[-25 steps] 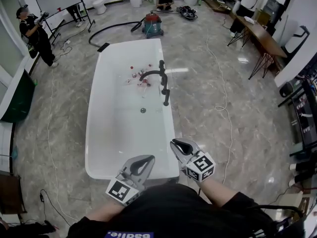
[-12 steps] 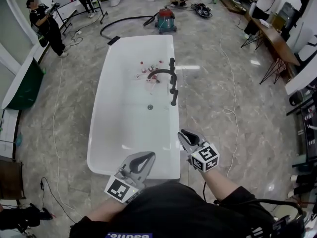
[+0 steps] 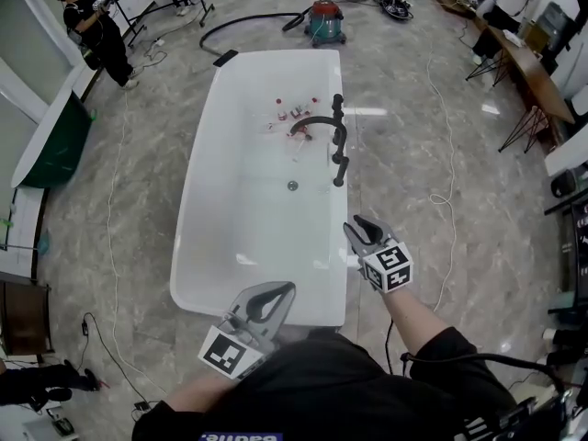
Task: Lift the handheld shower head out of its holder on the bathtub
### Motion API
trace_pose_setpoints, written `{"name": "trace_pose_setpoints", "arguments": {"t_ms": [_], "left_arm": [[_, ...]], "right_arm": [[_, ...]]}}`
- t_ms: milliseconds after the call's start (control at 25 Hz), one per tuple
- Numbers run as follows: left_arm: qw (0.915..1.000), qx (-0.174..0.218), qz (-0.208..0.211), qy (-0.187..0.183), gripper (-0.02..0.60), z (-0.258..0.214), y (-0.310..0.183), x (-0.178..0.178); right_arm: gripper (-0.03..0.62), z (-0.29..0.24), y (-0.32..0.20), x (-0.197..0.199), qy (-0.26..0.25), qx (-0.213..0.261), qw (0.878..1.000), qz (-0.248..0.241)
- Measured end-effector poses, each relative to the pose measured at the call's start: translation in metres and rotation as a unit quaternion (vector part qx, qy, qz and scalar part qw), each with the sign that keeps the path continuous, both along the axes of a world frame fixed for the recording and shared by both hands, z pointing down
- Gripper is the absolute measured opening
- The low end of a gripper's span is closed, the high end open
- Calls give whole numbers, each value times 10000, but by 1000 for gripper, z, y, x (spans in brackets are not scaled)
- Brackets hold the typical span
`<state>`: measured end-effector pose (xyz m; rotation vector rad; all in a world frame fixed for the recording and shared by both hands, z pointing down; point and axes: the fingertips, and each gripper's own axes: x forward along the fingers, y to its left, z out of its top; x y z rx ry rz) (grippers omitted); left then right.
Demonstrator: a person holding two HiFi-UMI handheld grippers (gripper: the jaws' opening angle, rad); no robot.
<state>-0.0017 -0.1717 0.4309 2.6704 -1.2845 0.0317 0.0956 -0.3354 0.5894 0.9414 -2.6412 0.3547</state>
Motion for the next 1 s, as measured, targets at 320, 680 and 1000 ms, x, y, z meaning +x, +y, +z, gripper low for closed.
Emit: {"name": "trace_pose_setpoints", "arguments": {"t_ms": [320,680,1000], "left_arm": [[9999,-120,26,-29,5,3,3,-15],[9997,-225,-56,-115,5,9,6,-31],[9989,-400,-181,-145,5,20,-3,-44]], "right_arm": [[132,30,-45,-8,314,-53,9993,207],[174,70,-95,-9,702,-150,9962,494],[198,114,-152,-9,953,-339,9923,713]]}}
